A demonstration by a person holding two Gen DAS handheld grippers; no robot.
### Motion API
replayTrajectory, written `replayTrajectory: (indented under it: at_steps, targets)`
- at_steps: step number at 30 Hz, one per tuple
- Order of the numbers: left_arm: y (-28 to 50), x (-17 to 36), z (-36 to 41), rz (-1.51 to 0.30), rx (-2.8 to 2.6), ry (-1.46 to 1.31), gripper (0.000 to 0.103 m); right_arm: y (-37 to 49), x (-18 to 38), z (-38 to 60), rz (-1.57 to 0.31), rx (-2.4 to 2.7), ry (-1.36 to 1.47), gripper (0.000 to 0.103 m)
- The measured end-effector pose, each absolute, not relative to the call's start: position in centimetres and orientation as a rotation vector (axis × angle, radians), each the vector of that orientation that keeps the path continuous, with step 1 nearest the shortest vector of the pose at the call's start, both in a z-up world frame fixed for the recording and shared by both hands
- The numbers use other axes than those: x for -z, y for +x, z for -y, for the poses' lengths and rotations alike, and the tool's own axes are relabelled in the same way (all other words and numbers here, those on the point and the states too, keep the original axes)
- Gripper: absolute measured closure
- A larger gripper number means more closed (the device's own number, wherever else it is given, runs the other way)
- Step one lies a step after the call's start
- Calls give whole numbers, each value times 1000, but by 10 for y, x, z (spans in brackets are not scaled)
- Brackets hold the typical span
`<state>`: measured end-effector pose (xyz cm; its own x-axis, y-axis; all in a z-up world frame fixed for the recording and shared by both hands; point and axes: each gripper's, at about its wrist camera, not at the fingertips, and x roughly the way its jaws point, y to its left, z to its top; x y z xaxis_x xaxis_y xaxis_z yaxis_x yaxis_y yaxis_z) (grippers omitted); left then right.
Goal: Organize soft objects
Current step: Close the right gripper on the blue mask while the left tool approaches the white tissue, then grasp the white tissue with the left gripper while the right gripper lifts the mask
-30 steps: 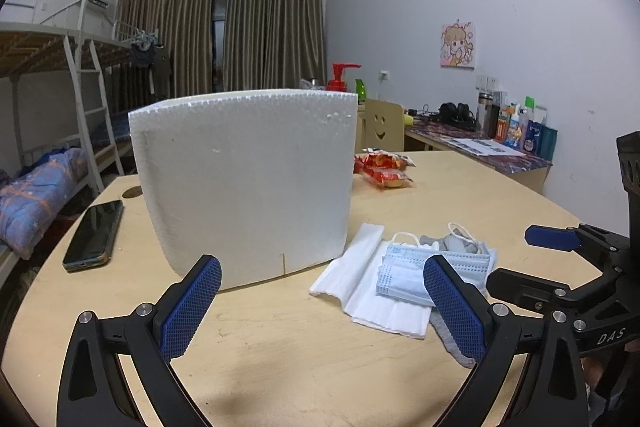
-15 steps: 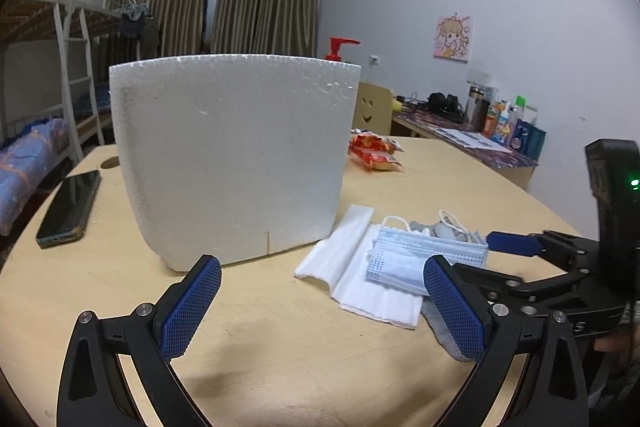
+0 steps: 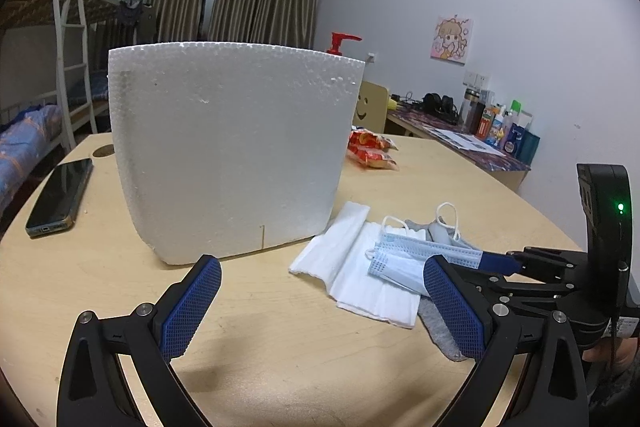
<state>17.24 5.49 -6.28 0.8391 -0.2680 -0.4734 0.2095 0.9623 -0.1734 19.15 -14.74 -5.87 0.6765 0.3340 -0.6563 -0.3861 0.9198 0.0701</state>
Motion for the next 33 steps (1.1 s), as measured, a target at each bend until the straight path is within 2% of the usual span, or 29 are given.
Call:
replayTrajectory:
  at_steps: [2,8,11,17,33]
  targets:
    - [172,63,-55,-513,253,-118,2,190,59,147,-721,-411,-80,66]
    - [172,62,-55,-510,259,-114,2,187,65,148,-751,-410,-72,67]
    - [172,62,-55,-512,261,-114,2,183,63,152,-732,-409,-56,78]
    - [171,62,-53,-517,271,-107,2,175,58,160,-702,-409,-19,89]
    - [168,62,-21,-546,340,-73,2,166,34,194,-631,-358,15,89]
